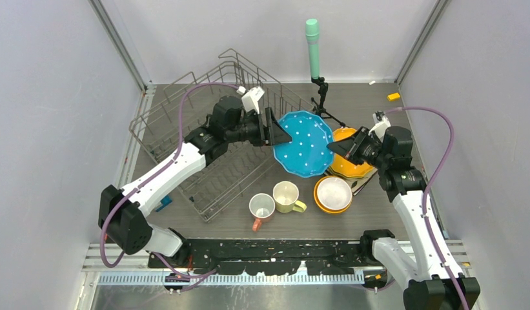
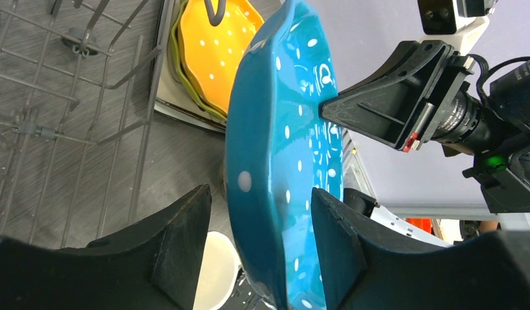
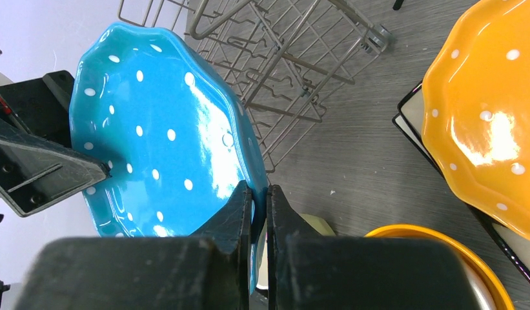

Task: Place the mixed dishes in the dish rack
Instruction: Insert the plate into the dish rack.

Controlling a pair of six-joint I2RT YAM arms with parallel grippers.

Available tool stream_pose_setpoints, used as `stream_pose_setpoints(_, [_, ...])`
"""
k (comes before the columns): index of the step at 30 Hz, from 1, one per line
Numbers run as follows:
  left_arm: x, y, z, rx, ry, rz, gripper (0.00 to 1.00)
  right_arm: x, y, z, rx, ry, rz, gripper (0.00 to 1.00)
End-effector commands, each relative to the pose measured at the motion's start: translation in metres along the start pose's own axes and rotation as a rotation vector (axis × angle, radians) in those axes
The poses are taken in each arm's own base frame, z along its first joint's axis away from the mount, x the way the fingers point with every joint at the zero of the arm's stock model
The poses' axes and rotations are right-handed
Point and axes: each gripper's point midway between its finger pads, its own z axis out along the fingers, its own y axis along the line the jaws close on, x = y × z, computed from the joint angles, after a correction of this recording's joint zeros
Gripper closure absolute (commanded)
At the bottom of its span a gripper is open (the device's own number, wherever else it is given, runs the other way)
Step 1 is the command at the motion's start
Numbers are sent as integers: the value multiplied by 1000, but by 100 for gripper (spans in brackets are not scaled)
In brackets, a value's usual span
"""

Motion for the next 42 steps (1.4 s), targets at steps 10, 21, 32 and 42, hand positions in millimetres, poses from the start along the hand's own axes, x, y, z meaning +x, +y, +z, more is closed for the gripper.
stream_pose_setpoints(10, [-11,-21,-3,54,6,19,52,-34,50,-11,-144,-122,-94,100])
stream_pose_setpoints(21, [-6,-25,1,86,30,0,57,-32,46,-8,-140,-124,-85,100])
stream_pose_setpoints(32, [-4,-16,0,38,34,7,95,-27,43,-4,-140,-102,-80,98])
stream_pose_setpoints(42, [-19,-14,-14,-19,-41,78,100,-26,41,1,-141,-84,-68,64])
